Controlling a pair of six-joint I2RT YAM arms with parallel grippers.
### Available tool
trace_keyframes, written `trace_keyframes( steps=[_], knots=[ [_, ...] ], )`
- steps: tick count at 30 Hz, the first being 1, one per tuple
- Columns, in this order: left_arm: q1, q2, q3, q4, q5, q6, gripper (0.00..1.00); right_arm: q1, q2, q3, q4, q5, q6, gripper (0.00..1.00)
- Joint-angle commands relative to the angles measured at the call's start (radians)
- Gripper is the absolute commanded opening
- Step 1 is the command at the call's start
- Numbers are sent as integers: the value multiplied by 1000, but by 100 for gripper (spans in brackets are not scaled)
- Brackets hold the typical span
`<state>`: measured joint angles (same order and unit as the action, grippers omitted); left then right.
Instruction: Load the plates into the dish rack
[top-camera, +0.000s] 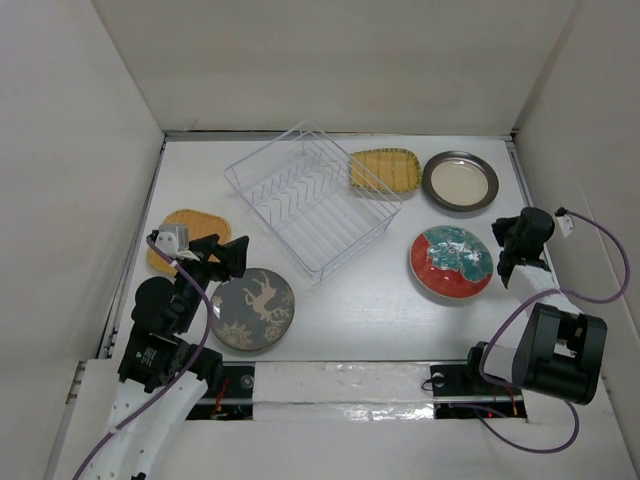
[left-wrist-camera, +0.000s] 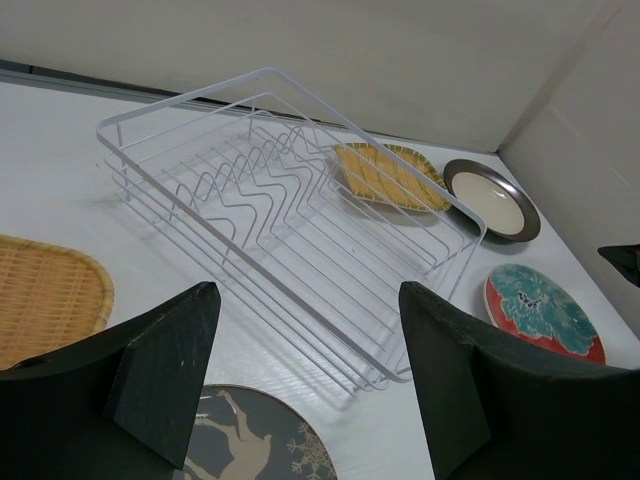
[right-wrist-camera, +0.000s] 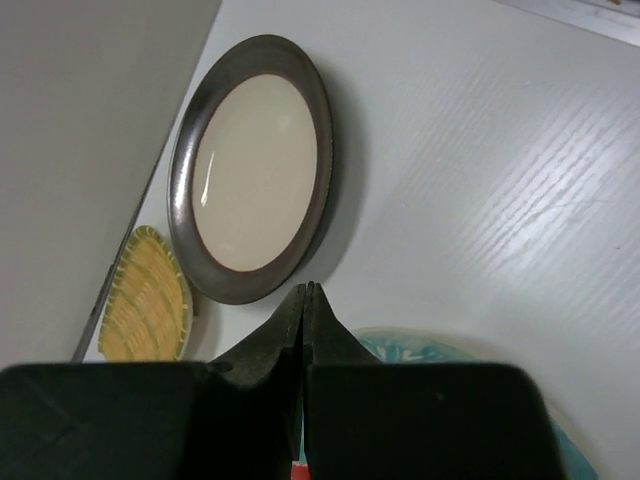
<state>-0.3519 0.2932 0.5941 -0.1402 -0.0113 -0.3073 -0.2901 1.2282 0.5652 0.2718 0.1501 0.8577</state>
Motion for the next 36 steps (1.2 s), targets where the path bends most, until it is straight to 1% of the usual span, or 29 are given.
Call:
trace_keyframes(
  steps=[1, 2, 3, 4, 5, 6, 7, 8, 9, 10, 11, 13, 16, 17, 18, 20, 22, 25, 26, 27, 28, 29, 31, 33, 35, 36],
  knots=[
    [-7, 4, 15, 33, -7, 17, 69, -36, 22, -18, 90, 14, -58, 7],
    [-7, 4, 15, 31, -9, 17, 69, -47, 51, -1, 101, -38, -69, 32],
    [-7, 4, 15, 30, -9, 16, 69, -47, 85, 24, 107, -65, -81, 46],
    [-7, 6, 15, 30, -9, 16, 69, -47, 152, 85, 81, -73, -86, 57],
    [-7, 7, 13, 30, -9, 16, 69, -47, 184, 103, 90, -87, -85, 73],
    [-7, 7, 13, 30, -10, 16, 69, -47, 215, 117, 111, -125, -85, 77],
    [-7, 7, 13, 30, -10, 16, 69, -47, 273, 130, 151, -136, -77, 78],
    [-7, 9, 15, 28, -12, 16, 69, -47, 305, 153, 170, -144, -54, 79],
    [-7, 11, 13, 30, -13, 17, 69, -47, 338, 168, 188, -202, -46, 79],
    [-7, 14, 13, 30, -13, 17, 69, -47, 376, 192, 191, -216, -45, 80],
    [-7, 17, 13, 31, -15, 17, 69, -37, 446, 241, 182, -219, -25, 80],
    [-7, 24, 13, 31, -22, 17, 69, -37, 511, 277, 197, -237, -6, 78],
    [-7, 32, 13, 30, -38, 20, 69, -37, 640, 337, 227, -286, 64, 72],
    [-7, 32, 13, 31, -39, 20, 69, -46, 640, 350, 236, -287, 75, 71],
    [-7, 34, 12, 31, -39, 20, 69, -46, 684, 367, 242, -317, 81, 70],
    [-7, 40, 10, 37, -42, 22, 69, -46, 720, 435, 222, -352, 86, 66],
    [-7, 50, 12, 42, -52, 25, 69, -55, 766, 507, 170, -386, 86, 65],
    [-7, 66, 13, 47, -59, 28, 69, -67, 815, 545, 182, -449, 125, 54],
    [-7, 70, 13, 48, -61, 30, 69, -78, 820, 539, 196, -461, 160, 33],
    [-7, 75, 13, 48, -62, 30, 69, -78, 820, 529, 211, -462, 179, 21],
    [-7, 81, 13, 48, -67, 30, 69, -89, 814, 512, 260, -454, 194, 14],
    [-7, 84, 13, 47, -68, 30, 69, -89, 785, 466, 285, -430, 220, 2],
    [-7, 93, 15, 44, -75, 30, 69, -89, 743, 424, 357, -397, 237, 0],
    [-7, 96, 15, 47, -72, 30, 69, -80, 648, 369, 400, -333, 253, 0],
    [5, 100, 13, 50, -64, 30, 68, -67, 573, 354, 411, -285, 247, 0],
    [5, 101, 13, 50, -59, 30, 68, -67, 489, 351, 409, -232, 233, 0]
  ],
)
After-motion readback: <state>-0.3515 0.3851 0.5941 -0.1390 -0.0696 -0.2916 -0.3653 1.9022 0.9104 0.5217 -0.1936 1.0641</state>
